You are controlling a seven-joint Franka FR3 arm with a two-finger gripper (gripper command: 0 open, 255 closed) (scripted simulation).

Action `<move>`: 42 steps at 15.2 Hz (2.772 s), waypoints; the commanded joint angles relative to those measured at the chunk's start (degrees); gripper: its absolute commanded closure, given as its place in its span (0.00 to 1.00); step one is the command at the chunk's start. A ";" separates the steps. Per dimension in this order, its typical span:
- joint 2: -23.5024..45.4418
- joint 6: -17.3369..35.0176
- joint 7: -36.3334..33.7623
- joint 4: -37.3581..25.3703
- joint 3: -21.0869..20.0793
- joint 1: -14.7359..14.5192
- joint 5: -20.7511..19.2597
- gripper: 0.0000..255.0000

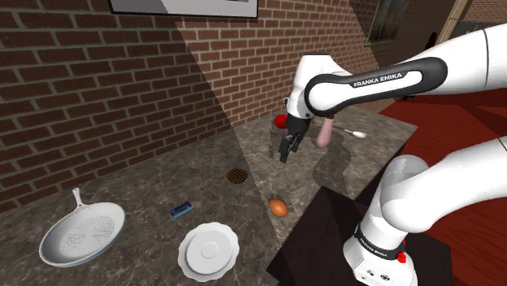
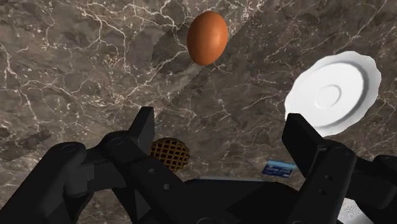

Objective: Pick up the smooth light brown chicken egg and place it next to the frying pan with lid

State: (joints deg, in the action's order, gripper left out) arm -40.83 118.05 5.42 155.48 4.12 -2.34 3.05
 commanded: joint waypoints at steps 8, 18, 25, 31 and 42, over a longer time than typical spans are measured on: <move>14.15 20.79 7.91 8.49 4.93 -3.40 5.07 0.00; 36.24 39.19 27.68 8.24 12.13 -15.07 27.10 0.00; 43.31 42.76 37.21 6.31 10.73 -17.58 40.28 0.00; 43.31 42.76 37.20 6.31 10.72 -17.57 40.28 0.00; 41.99 42.26 35.18 6.76 11.17 -17.51 37.78 1.00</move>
State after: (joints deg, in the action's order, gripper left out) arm 1.76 160.54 41.58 162.03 15.06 -19.90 42.11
